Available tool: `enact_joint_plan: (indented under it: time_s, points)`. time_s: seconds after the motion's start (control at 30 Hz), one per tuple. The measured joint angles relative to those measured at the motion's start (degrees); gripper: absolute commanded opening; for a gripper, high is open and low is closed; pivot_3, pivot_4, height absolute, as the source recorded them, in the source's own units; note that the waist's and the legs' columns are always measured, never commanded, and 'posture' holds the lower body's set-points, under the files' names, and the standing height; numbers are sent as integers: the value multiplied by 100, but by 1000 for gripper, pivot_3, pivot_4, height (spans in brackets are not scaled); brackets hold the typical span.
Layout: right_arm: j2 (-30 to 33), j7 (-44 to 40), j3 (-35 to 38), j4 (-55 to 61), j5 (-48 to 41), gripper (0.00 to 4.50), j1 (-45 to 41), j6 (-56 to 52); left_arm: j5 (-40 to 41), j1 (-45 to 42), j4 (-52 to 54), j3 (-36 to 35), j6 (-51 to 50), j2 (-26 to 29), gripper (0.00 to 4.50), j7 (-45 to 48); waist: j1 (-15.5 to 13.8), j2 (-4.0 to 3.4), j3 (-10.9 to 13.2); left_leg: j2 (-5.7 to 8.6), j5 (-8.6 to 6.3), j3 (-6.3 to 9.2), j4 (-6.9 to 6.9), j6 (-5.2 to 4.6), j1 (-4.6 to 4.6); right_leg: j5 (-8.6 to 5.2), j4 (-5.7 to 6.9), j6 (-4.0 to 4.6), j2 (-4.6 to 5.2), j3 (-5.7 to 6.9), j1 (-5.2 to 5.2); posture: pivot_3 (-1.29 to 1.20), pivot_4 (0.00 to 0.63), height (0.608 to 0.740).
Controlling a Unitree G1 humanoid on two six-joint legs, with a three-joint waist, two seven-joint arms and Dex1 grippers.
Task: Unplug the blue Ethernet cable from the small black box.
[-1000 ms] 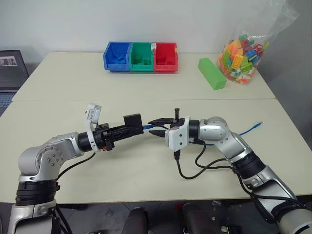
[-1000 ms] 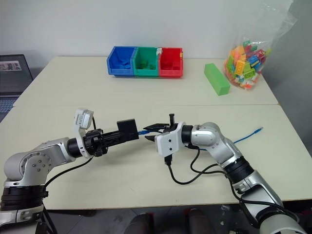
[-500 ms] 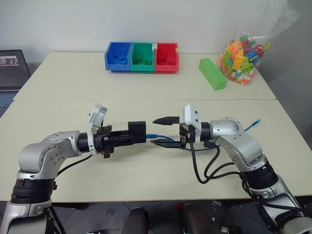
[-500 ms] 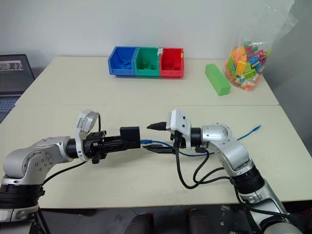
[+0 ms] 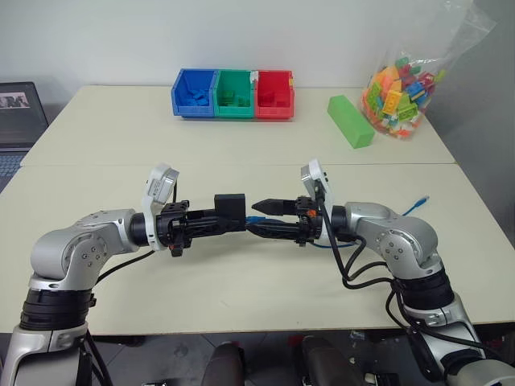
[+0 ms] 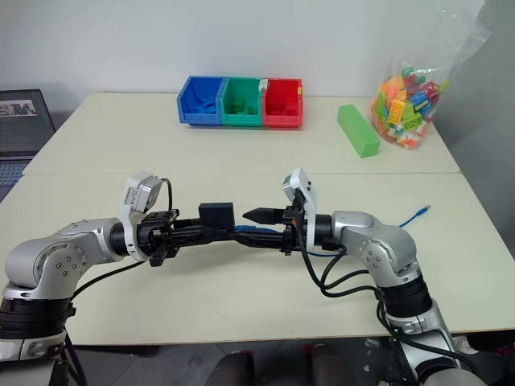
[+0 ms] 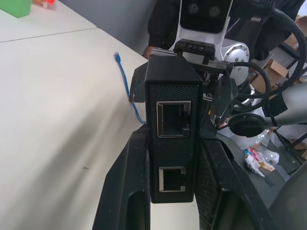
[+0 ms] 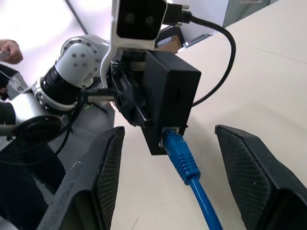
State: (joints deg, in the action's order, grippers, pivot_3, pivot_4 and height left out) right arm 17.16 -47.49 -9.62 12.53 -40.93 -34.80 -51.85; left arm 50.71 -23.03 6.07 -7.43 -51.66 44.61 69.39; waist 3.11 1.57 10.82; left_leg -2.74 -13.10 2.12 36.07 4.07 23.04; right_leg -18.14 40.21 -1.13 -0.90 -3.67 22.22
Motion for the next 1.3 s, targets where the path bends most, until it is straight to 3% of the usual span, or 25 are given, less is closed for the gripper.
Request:
enact_joint_plan:
  time_s: [0.47,0.97,1.3]
  points:
    - [-112,51,2,-176,-73,3181,-3,-148,63,0,14,-2,-55,9,800,-1,4,0,0,0,0,-2,-2,0,2,0,-6,-1,0,3,1,0,150,740]
    - [-35,-224,66,-296,-305,65,-55,-359,83,-4,32,-10,-54,63,798,128,4,-1,0,0,0,-3,-3,0,5,-1,-13,-1,-1,6,2,0,150,740]
    - [-11,-338,103,-364,-440,45,-175,-600,82,-3,33,-7,-49,84,798,286,5,-1,0,-1,0,-2,-3,0,7,-1,-15,-2,-1,6,3,0,150,740]
